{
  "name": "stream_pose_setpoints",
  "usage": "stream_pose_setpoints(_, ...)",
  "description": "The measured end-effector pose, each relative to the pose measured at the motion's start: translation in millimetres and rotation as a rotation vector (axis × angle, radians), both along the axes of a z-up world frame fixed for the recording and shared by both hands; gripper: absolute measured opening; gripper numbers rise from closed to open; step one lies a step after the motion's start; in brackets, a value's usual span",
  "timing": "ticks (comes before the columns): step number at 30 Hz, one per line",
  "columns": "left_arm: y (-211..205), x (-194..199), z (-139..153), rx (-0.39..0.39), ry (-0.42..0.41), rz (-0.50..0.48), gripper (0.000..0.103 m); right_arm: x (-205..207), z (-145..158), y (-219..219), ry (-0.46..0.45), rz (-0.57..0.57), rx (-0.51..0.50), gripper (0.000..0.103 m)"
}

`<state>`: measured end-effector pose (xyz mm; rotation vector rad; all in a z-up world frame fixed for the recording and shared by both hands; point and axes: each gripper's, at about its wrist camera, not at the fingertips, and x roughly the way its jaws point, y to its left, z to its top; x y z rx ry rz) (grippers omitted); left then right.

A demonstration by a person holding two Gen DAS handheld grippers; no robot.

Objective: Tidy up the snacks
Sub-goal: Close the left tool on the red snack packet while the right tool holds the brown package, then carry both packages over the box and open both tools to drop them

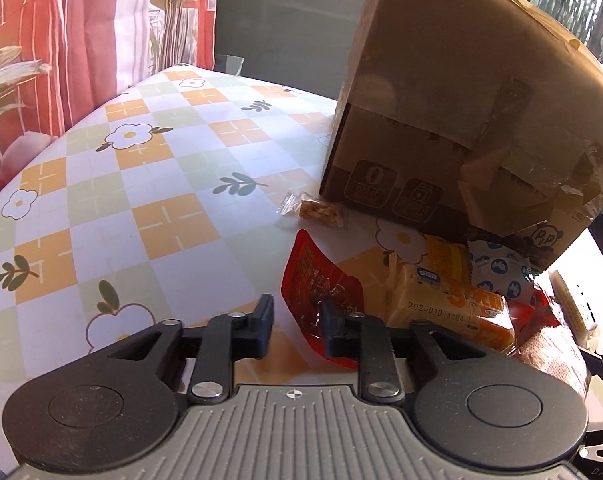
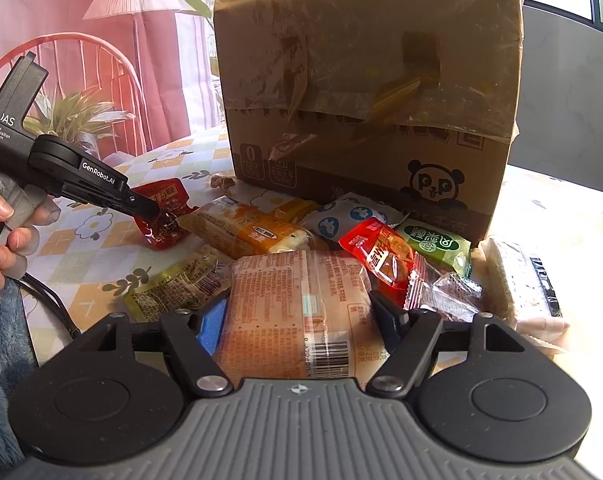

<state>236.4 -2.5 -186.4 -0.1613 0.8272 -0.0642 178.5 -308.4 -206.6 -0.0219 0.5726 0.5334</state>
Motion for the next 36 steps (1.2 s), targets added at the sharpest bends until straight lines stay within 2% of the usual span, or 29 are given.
stream_pose_setpoints(1,-3.4,-1.0,-0.3,0.008,-0.009,-0.010,0.041,0.0,0.0,0.0,0.000,0.000,0.000,0.074)
stream_pose_setpoints(5,-18.0,0.2,-8.0,0.041,-0.006,-0.067,0.041,0.3,0.3,-0.4,0.000,0.000,0.000,0.074)
stream_pose_setpoints(16,-30.5,5.0,-16.6,0.159,-0.059,-0.100,0.041,0.8,-0.1,0.0,0.004,0.001,-0.001,0.074)
stream_pose_setpoints(19,-30.1,3.3,-15.2,0.139,-0.060,-0.133,0.020,0.9,0.3,0.0,0.004,0.001,-0.001,0.074)
stream_pose_setpoints(21,-29.5,1.5,-13.3,0.123,-0.065,-0.148,0.017,1.0,0.5,0.0,0.005,0.002,0.000,0.075)
stream_pose_setpoints(24,-29.9,-1.2,-9.8,0.136,-0.068,-0.160,0.017,1.4,-0.3,-0.2,0.009,0.003,0.002,0.075)
stream_pose_setpoints(28,-21.1,-4.0,-1.3,0.113,-0.082,-0.131,0.017,1.9,-0.2,-0.3,0.012,0.003,0.001,0.075)
stream_pose_setpoints(33,-11.2,-10.5,21.6,0.095,-0.126,-0.099,0.017,0.2,4.8,0.8,0.031,0.013,-0.014,0.073)
stream_pose_setpoints(36,-10.6,-14.1,34.8,0.084,-0.157,-0.105,0.017,-2.9,13.2,-2.5,0.034,0.026,0.026,0.073)
